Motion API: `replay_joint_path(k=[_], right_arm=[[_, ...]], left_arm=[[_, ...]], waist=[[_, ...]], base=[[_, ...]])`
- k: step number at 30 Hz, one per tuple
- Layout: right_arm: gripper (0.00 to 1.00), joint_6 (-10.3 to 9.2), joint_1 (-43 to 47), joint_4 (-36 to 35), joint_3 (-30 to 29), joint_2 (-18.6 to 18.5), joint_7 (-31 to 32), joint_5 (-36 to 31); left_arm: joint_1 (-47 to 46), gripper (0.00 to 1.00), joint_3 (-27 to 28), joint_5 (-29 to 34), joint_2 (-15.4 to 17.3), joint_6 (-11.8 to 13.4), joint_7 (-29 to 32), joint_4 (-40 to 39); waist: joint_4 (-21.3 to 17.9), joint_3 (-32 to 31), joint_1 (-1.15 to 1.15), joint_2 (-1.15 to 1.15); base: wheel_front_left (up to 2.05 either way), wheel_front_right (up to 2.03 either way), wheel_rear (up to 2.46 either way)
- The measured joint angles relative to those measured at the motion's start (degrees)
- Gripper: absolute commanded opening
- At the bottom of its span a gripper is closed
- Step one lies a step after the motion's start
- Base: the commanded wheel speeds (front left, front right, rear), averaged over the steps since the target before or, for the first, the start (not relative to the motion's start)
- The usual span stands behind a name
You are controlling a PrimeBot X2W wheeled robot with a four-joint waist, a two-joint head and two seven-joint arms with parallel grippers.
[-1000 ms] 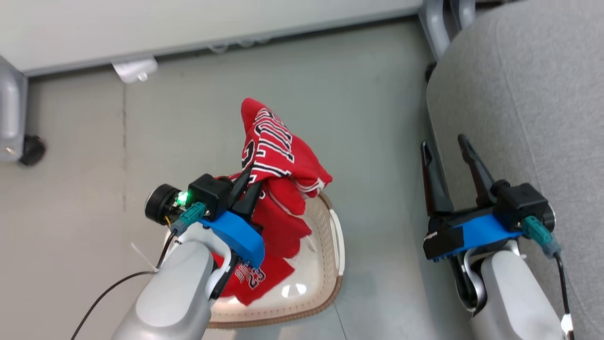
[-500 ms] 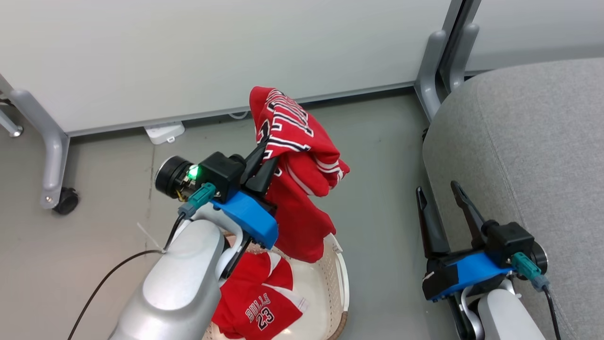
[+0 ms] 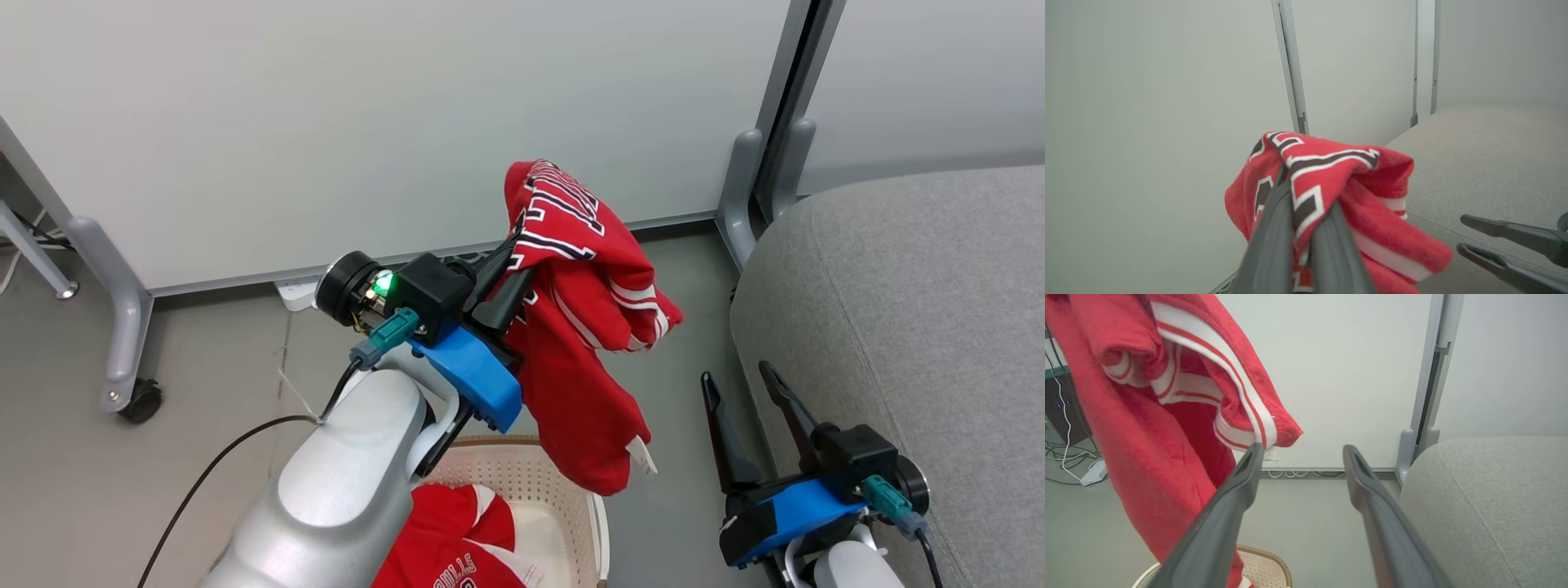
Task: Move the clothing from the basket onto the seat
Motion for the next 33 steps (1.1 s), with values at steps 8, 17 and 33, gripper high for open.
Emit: replay_joint_path(k=[8,17,33], right_arm=[[1.0,0.0,0.9,0.1,1.9,0.0,0.0,-0.6],[1.0,0.0,0.2,0.1,7.4,0.0,0.0,-1.7],[1.0,0.0,-10.2,4.5,19.2,0.0,0.0,0.6]], left_arm=[[0.0,0.0,-1.0,-1.1,0.0,0.0,0.0,0.1],[0.0,0.0,-1.4,-1.5,0.0,0.0,0.0,0.1],[-0.8,0.0,-2.1,-1.0,-0.2,0.0,0.0,-0.3]], waist=[[0.2,-1.5,0.0,0.0],[0.6,-1.0,0.0,0.0],[1.5,1.4,0.01,0.0]], base=[[0.0,0.0,0.0],[0.0,0.0,0.0],[0.0,0.0,0.0]])
